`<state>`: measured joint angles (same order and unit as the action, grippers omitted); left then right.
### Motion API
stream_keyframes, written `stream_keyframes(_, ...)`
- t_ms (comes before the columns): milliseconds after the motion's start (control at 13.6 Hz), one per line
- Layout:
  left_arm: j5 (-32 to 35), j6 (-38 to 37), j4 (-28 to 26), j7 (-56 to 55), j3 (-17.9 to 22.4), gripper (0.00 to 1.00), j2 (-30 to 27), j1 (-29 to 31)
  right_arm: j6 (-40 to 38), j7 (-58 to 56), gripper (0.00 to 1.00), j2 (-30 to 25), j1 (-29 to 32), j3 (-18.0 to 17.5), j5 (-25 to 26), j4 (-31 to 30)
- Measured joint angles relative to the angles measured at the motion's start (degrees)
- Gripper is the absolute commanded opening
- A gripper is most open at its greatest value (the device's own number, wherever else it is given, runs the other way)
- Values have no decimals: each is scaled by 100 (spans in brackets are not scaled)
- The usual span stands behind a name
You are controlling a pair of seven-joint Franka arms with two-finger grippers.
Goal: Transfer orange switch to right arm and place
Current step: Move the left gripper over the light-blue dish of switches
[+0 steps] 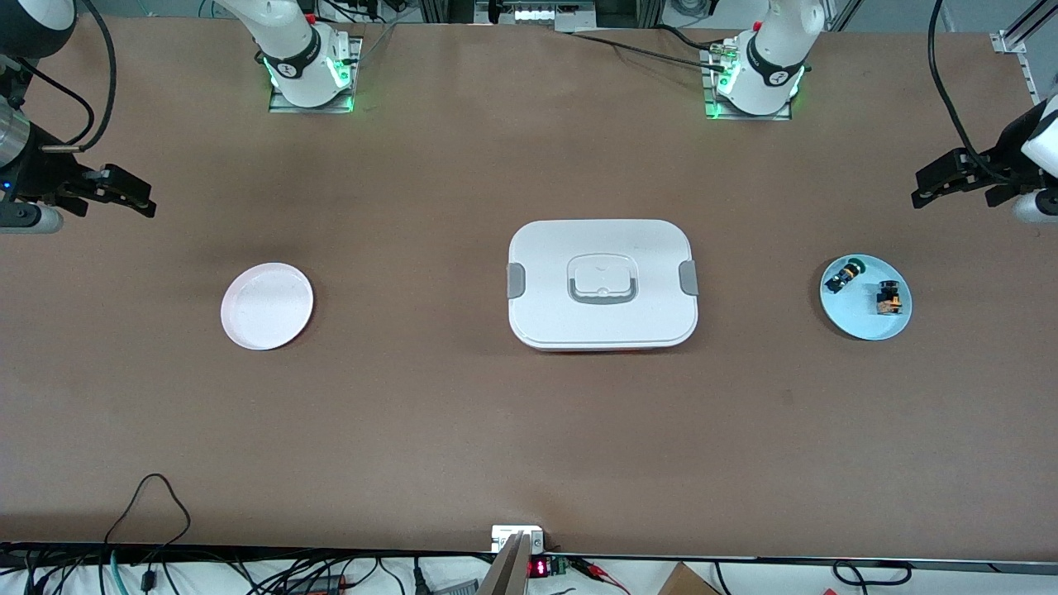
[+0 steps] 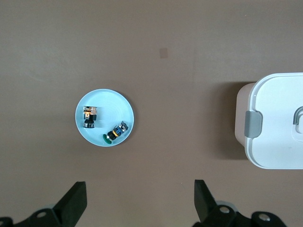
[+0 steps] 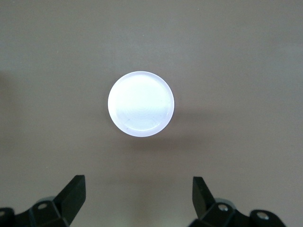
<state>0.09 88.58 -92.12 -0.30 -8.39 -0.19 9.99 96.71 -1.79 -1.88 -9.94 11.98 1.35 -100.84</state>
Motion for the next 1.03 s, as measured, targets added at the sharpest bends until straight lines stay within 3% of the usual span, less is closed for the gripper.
stream_keyframes(516, 0, 123, -41, 597, 32, 100, 216, 96, -101, -2, 100, 4, -6, 0, 0, 128)
stream_keyframes(737, 0, 298, -165, 2072, 50, 100, 431, 288, -101, -2, 100, 40, -7, 0, 3, 137)
stream_keyframes(1032, 10, 923, -874, 4222, 122, 100, 868, 609, -102, -9, 100, 126, -25, 0, 4, 190)
